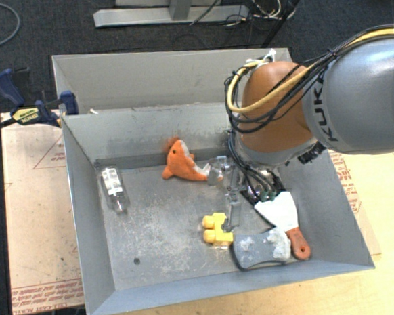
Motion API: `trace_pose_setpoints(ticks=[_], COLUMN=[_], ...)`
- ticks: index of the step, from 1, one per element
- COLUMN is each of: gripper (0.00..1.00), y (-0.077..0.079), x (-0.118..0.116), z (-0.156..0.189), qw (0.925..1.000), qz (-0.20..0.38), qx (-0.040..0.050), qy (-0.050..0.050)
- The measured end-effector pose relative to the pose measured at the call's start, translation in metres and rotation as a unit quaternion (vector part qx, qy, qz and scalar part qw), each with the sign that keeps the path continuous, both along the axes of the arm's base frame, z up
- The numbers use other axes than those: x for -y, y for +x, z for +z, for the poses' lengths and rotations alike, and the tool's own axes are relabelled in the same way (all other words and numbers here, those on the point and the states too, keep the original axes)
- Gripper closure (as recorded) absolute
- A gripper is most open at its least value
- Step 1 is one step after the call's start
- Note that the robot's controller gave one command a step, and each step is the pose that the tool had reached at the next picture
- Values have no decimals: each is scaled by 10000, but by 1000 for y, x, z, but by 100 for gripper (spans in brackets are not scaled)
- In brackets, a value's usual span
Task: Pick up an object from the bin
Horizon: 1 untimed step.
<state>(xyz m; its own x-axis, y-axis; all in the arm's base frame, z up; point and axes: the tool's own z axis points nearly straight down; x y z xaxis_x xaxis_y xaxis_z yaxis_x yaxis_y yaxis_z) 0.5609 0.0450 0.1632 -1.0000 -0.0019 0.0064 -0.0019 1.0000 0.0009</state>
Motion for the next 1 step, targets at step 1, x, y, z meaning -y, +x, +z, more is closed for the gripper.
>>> trace_pose_setpoints(ticks=[1], gripper=[0], y=[1], x=[0], z=[5], qw=[10000], qz=[-4], qx=[36], qy=[1])
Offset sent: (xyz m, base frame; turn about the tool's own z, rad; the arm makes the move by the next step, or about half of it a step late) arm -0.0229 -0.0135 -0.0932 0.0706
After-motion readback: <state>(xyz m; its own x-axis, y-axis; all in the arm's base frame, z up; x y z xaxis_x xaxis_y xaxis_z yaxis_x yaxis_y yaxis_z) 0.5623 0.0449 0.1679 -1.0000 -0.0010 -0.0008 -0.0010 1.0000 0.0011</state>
